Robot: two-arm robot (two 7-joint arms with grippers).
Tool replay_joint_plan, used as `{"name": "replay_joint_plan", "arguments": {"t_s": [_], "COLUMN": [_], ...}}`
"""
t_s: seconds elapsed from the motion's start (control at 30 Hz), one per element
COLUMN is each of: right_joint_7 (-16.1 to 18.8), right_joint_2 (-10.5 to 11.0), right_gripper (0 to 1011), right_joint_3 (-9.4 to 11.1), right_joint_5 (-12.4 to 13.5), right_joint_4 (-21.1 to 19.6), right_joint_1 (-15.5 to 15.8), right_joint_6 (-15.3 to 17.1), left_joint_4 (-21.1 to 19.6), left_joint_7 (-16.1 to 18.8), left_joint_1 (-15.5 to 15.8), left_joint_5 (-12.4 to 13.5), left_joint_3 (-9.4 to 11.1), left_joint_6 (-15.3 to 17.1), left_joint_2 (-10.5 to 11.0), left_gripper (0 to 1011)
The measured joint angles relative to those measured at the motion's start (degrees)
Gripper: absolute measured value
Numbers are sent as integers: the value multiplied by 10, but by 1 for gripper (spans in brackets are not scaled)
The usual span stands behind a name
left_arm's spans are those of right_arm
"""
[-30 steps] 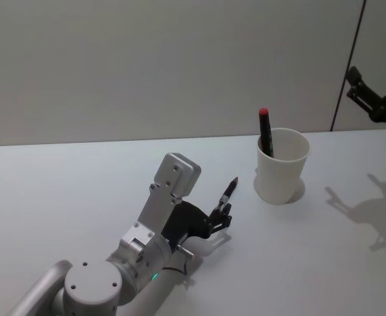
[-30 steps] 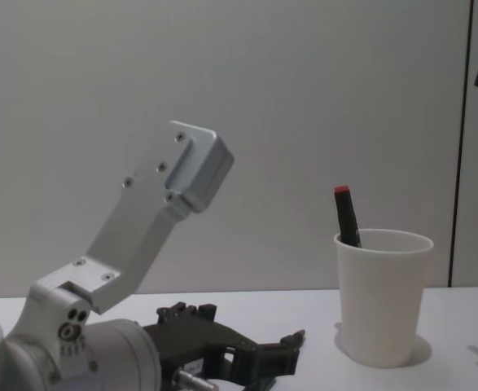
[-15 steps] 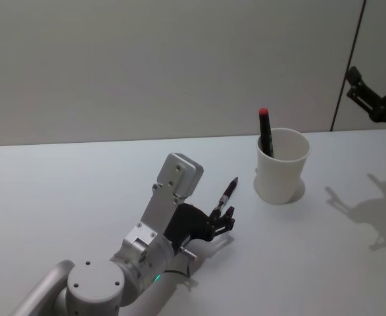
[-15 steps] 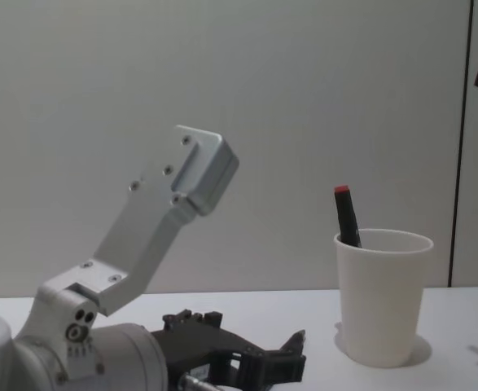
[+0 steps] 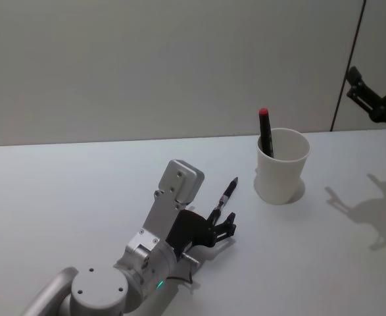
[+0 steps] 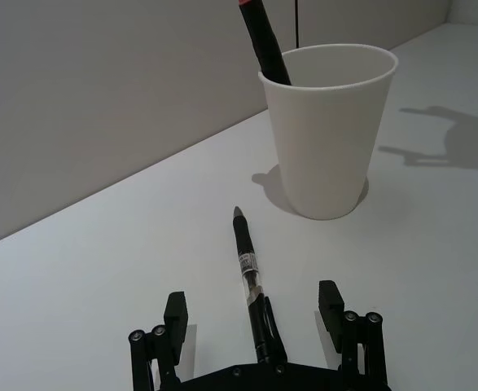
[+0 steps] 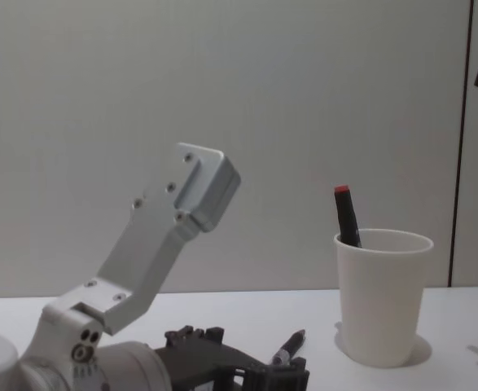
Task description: Place the pen into the pen holder.
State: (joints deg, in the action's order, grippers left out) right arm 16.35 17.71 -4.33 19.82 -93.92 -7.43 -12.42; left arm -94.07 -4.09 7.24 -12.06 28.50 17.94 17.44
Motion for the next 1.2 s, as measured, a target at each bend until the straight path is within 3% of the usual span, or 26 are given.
{"name": "replay_joint_plan", "arguments": {"t_s": [1.2], "right_joint_7": [0], "right_joint_2": [0], "right_gripper": [1002], "right_joint_3": [0], "right_joint_5": [0], "right_joint_4": [0], "right_joint_1": [0], "right_joint_6": [0], "left_joint_4": [3], "left_joint_7": [27], "left_joint_1": [-19], "left_joint_5": [-8], "left_joint_3": [4], "left_joint_6": [-14], "left_joint_2": [-6], "left_gripper": [1001]}}
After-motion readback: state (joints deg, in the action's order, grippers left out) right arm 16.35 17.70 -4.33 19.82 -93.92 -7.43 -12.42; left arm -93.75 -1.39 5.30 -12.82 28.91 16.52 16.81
